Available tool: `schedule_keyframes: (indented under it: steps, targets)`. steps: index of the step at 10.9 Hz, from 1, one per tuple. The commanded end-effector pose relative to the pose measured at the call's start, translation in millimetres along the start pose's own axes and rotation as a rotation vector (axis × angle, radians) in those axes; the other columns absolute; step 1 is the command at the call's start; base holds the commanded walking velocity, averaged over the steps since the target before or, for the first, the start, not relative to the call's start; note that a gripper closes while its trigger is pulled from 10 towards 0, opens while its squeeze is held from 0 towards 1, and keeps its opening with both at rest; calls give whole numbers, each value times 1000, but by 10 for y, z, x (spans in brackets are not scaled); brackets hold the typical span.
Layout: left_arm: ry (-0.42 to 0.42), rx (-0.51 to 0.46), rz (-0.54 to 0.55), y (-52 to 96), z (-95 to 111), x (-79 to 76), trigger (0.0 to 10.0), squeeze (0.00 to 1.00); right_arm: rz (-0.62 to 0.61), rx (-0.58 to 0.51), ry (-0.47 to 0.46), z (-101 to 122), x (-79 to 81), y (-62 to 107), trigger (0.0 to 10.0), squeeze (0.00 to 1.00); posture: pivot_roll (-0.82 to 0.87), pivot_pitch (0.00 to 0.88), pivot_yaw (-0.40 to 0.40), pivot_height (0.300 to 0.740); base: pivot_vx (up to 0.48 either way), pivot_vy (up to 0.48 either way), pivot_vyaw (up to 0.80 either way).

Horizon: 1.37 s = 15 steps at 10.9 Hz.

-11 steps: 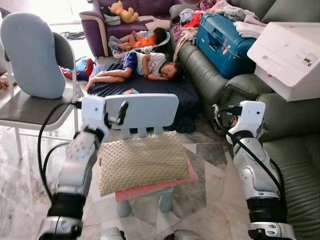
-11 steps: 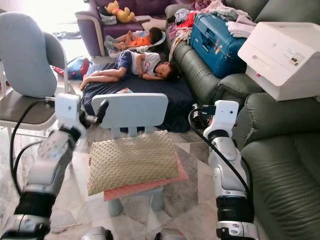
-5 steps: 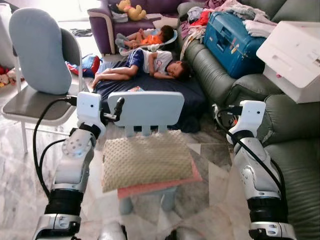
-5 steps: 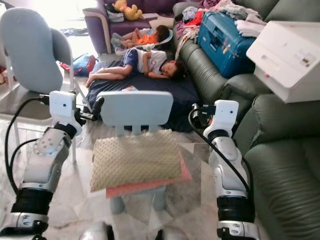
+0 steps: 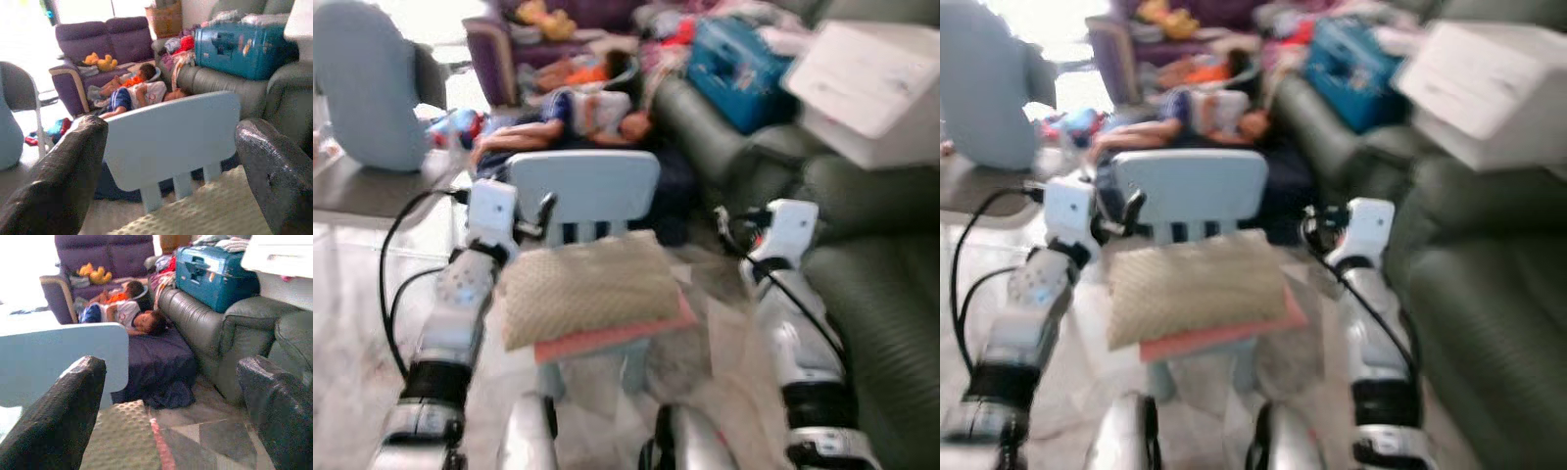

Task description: Move the pillow to the sofa

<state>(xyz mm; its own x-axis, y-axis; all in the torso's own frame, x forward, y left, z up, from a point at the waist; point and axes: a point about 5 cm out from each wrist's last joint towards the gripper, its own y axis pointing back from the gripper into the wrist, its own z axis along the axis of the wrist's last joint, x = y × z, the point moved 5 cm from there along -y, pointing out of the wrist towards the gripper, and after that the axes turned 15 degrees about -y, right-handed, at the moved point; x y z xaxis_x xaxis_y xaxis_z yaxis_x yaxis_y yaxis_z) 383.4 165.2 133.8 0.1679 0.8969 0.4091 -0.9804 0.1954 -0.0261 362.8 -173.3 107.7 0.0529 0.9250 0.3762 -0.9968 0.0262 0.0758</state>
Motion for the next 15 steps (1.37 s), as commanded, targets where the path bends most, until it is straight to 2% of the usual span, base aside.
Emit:
schedule_keyframes:
  steps: [1, 2, 3, 4, 5, 6, 7, 10, 12, 15]
  targets:
    - [6, -5, 13, 68, -9, 36, 10000, 0, 2, -12, -13, 24, 31, 12, 10000, 0, -5, 6, -67, 653, 0, 0, 0]
    - [5, -8, 0, 122, 7, -1, 10000, 0, 0, -3, -22, -8, 41, 41, 10000, 0, -3, 30, -68, 653, 0, 0, 0]
    - [-31, -11, -27, 246, -45, -62, 10000, 0, -9, 20, -31, -105, 35, 87, 10000, 0, 4, 62, -71, 653, 0, 0, 0]
    - [-32, 28, -3, 357, -155, -24, 10000, 0, -28, 45, -39, -213, 0, 137, 10000, 0, 18, 77, -60, 653, 0, 0, 0]
    - [-19, 43, 15, 464, -156, 35, 10000, 0, -31, 40, -49, -218, 27, 187, 10000, 0, 19, 91, -50, 653, 0, 0, 0]
    - [-20, 48, 14, 491, -151, 36, 10000, 0, -32, 44, -54, -237, 35, 201, 10000, 0, 17, 103, -45, 653, 0, 0, 0]
    - [-55, 42, -26, 525, -145, -44, 10000, 0, -47, 52, -62, -274, -4, 239, 10000, 0, 15, 116, -41, 653, 0, 0, 0]
    - [-66, 47, -71, 558, -91, -115, 10000, 0, -56, 47, -71, -274, 10, 287, 10000, 0, -5, 151, -17, 631, 0, 0, 0]
    - [-55, 48, -63, 512, -68, -122, 10000, 0, -60, 47, -73, -283, 10, 328, 10000, 0, -25, 164, -6, 627, 0, 0, 0]
    - [-8, 63, -53, 495, -57, -196, 10000, 0, -69, 68, -60, -289, -29, 382, 10000, 0, -47, 194, -29, 580, 0, 0, 0]
